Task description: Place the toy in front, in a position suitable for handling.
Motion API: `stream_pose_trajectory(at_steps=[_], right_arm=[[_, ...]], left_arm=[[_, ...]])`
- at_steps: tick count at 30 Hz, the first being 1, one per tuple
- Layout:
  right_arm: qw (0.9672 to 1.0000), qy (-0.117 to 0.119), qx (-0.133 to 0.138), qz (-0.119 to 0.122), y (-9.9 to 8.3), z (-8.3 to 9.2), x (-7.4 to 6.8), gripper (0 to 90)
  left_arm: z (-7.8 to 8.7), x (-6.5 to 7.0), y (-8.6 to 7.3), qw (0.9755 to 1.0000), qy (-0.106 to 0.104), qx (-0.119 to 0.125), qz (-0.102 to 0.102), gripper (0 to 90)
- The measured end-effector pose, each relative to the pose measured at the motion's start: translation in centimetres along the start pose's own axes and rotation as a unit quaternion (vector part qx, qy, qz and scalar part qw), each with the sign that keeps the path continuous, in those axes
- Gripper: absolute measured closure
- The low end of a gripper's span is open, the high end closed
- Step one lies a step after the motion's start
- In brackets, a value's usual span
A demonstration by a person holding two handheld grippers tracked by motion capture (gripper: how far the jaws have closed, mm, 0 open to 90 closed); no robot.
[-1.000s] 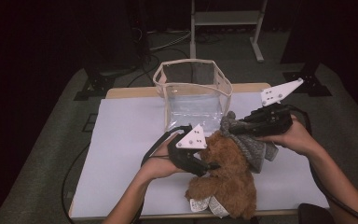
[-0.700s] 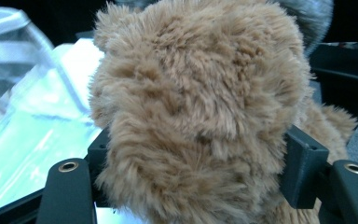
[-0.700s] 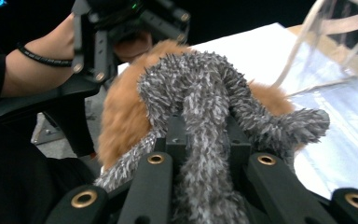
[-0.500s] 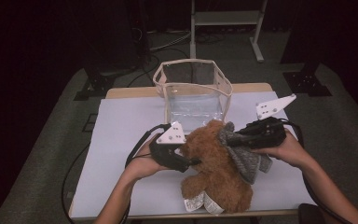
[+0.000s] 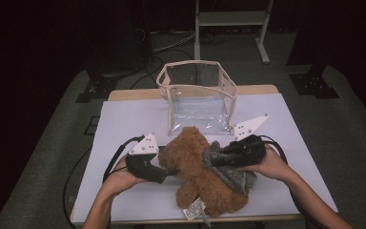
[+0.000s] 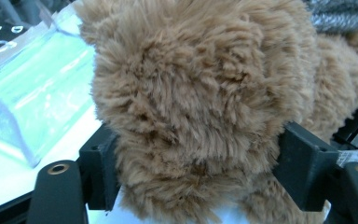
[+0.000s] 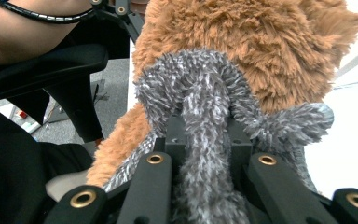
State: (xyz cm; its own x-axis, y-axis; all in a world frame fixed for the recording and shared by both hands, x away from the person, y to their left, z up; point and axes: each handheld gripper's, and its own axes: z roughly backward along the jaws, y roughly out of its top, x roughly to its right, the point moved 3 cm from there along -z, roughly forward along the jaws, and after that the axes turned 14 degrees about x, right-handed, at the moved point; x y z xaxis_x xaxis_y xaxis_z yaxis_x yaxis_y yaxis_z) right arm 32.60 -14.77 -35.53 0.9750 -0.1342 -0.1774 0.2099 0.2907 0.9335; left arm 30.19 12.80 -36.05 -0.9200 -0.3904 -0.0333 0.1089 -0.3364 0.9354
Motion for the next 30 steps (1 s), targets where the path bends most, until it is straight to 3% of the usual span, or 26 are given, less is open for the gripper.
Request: stream_pose_trajectory(at_steps=[5,8,13,16,19,23,27,30], right_arm=[[0.9999,0.002,-0.010,0.007,0.0,-1.1,0.5,76.1],[0.9998,0.000,-0.017,0.005,-0.3,-1.9,1.1,76.2],[0.9997,0.010,-0.022,0.004,-0.3,-3.5,1.5,76.2],[0.9995,0.010,-0.029,0.010,-0.1,-3.9,1.4,76.1],[0.9995,0.007,-0.028,0.012,-0.1,-3.4,1.5,76.1],[0.9996,0.010,-0.024,0.011,-0.5,-1.9,1.1,75.6],[0.9999,0.005,-0.015,0.005,-1.4,0.0,0.4,75.2],[1.0000,-0.005,-0.006,-0.001,-2.2,1.6,-0.1,74.9]], left_arm=[[1.6,-0.2,-0.1,0.9999,0.009,0.009,-0.001,23.9],[1.8,0.0,0.3,0.9999,0.004,0.011,-0.010,23.0],[-0.4,0.9,1.1,0.9987,-0.028,0.004,-0.043,21.8],[-2.1,0.8,1.3,0.9968,-0.039,-0.017,-0.068,21.8],[-2.9,0.0,1.0,0.9971,-0.036,-0.030,-0.059,22.3],[-3.7,-0.6,-0.3,0.9951,-0.025,-0.076,-0.057,22.5],[-3.2,-1.0,-0.9,0.9974,-0.031,-0.058,-0.030,23.9],[-2.7,-0.9,-1.1,0.9970,-0.030,-0.063,-0.034,24.0]])
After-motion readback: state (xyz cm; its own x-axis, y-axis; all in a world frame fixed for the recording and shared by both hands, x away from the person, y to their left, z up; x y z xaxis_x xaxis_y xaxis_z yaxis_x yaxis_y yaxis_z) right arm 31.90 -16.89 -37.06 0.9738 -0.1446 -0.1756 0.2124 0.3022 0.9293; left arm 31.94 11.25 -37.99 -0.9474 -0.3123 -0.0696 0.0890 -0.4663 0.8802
